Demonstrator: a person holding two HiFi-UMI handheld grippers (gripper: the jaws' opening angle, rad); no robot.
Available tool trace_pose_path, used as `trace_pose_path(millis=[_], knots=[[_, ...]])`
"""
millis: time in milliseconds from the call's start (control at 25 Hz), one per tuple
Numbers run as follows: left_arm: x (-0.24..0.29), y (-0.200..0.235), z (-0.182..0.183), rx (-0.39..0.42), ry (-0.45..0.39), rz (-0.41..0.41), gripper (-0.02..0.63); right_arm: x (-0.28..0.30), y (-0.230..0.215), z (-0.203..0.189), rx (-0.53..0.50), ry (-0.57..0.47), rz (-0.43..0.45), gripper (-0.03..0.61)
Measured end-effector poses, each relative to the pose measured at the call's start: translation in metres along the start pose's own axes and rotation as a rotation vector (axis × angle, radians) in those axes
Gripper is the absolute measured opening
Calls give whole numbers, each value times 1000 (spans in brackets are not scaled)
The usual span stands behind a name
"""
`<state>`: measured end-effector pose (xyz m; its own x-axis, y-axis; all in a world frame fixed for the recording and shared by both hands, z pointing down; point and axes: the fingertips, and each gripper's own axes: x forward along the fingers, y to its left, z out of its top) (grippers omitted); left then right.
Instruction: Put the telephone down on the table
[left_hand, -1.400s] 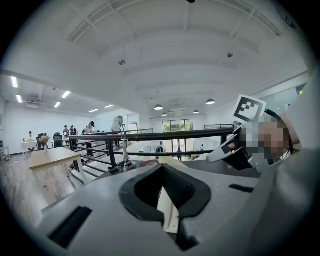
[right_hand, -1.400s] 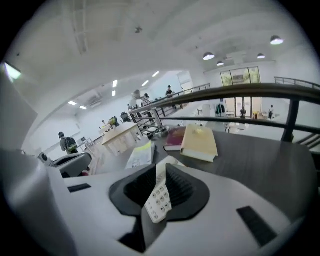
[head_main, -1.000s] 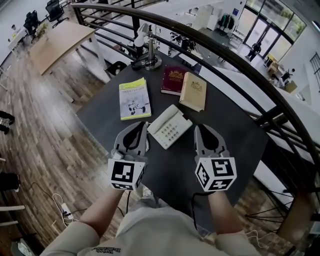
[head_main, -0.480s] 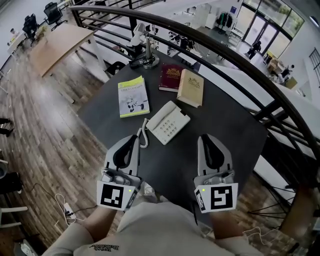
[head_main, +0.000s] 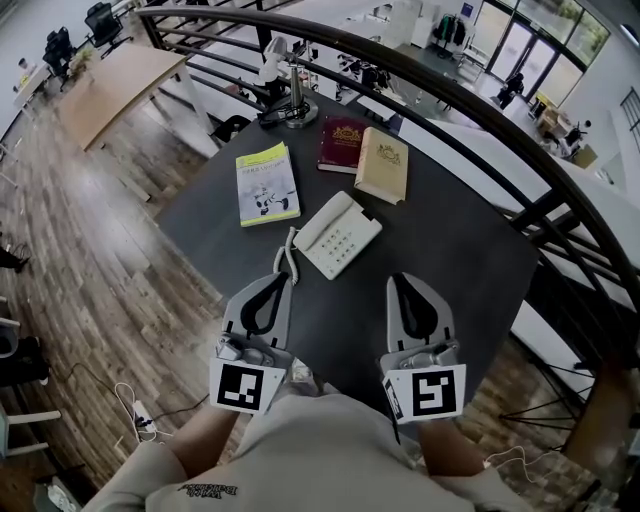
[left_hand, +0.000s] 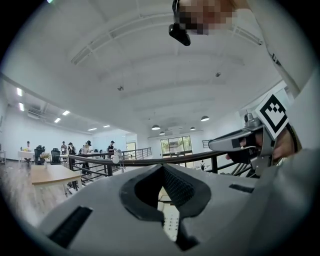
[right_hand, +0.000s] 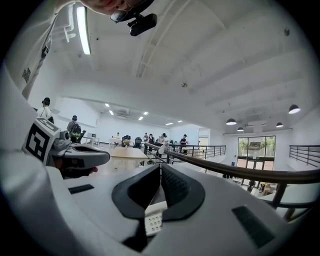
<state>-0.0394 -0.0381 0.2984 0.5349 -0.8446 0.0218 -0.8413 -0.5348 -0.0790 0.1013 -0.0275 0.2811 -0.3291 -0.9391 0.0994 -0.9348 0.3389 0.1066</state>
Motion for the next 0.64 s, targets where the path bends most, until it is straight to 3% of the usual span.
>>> trace_pose_path(millis=[640], knots=[[-3,3,8,12,20,-26,3,7,9,-6,22,31,24,9]])
